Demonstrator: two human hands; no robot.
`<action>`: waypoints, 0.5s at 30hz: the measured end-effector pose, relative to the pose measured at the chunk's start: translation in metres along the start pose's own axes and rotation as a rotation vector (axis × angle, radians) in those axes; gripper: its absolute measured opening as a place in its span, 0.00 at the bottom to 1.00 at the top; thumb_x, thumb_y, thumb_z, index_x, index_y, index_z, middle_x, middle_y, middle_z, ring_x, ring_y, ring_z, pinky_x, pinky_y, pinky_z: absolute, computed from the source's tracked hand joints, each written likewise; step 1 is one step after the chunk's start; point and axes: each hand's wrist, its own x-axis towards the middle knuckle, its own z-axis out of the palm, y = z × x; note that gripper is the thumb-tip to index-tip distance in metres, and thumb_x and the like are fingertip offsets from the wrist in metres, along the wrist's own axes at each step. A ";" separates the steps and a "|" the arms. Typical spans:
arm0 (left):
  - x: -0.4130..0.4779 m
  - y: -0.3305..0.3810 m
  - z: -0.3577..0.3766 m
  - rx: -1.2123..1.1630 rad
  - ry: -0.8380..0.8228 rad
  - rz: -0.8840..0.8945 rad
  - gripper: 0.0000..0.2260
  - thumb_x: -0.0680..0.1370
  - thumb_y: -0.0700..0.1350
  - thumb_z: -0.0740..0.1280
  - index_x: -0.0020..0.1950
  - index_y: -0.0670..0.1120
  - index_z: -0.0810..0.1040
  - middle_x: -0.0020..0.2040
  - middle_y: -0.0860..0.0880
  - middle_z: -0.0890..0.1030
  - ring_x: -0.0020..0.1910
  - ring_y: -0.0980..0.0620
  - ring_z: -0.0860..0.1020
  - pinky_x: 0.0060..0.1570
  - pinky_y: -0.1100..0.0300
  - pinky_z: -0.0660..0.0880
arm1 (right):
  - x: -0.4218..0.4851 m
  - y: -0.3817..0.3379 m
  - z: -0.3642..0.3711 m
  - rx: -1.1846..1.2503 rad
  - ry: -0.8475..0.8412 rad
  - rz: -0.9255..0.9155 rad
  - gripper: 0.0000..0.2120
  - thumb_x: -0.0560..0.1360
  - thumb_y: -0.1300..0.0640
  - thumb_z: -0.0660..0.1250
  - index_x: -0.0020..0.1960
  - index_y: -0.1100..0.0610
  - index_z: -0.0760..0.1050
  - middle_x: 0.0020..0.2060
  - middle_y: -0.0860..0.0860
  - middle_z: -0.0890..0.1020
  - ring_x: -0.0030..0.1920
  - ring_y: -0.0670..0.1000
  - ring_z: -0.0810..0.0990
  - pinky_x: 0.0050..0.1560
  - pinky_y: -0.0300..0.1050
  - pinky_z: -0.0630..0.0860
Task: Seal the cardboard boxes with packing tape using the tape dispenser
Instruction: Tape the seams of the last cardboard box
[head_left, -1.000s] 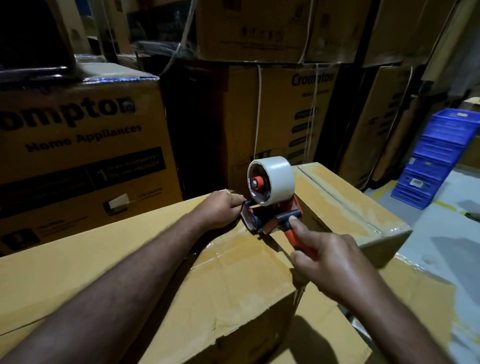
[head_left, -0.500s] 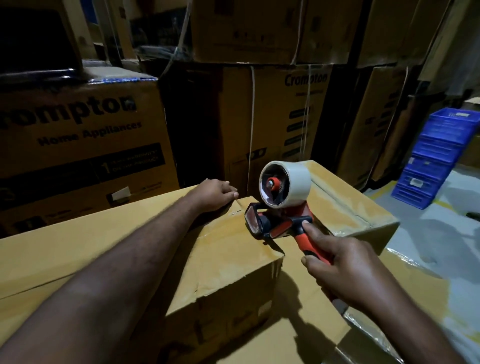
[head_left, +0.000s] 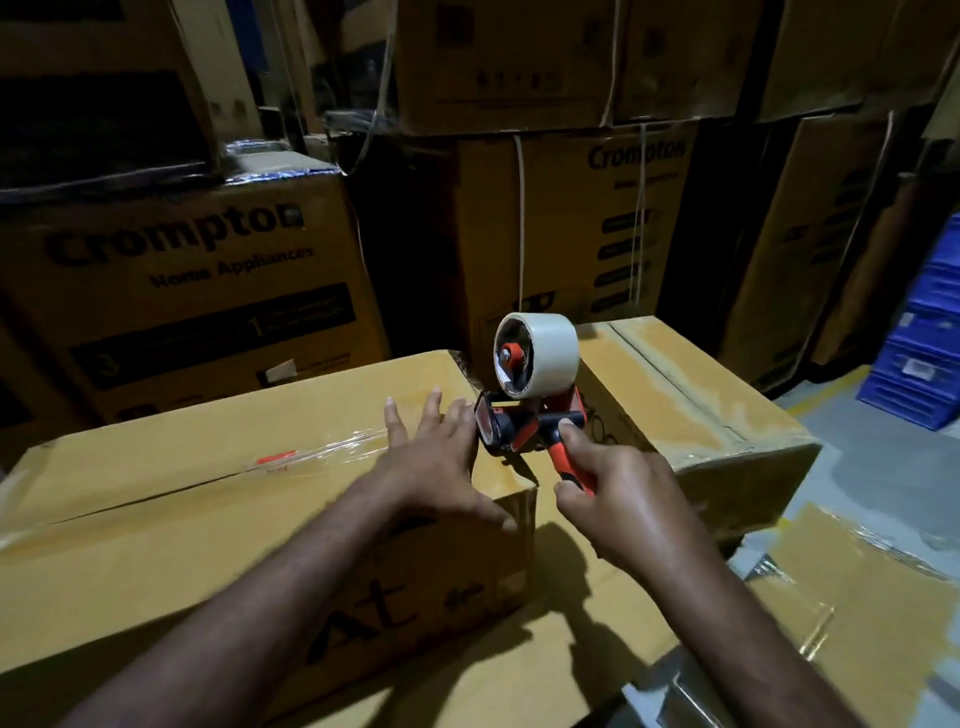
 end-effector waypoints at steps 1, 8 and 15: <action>-0.001 0.002 0.002 0.046 0.056 -0.020 0.64 0.60 0.82 0.62 0.81 0.50 0.34 0.81 0.47 0.34 0.75 0.44 0.24 0.65 0.27 0.27 | 0.002 0.002 -0.001 0.011 -0.005 0.002 0.28 0.77 0.51 0.66 0.75 0.39 0.63 0.51 0.50 0.82 0.43 0.50 0.80 0.41 0.45 0.81; 0.001 -0.007 0.002 -0.057 0.013 -0.031 0.59 0.65 0.77 0.66 0.82 0.53 0.39 0.83 0.51 0.39 0.81 0.49 0.36 0.70 0.26 0.33 | 0.006 0.005 0.000 0.037 -0.030 -0.017 0.29 0.77 0.51 0.66 0.75 0.39 0.62 0.56 0.52 0.80 0.46 0.50 0.80 0.45 0.50 0.82; 0.005 -0.010 0.002 -0.109 0.015 -0.031 0.58 0.65 0.74 0.70 0.82 0.55 0.39 0.83 0.52 0.40 0.81 0.48 0.40 0.72 0.26 0.37 | -0.005 0.018 -0.004 0.074 -0.030 -0.018 0.29 0.77 0.51 0.66 0.75 0.39 0.62 0.53 0.50 0.80 0.45 0.47 0.79 0.42 0.50 0.83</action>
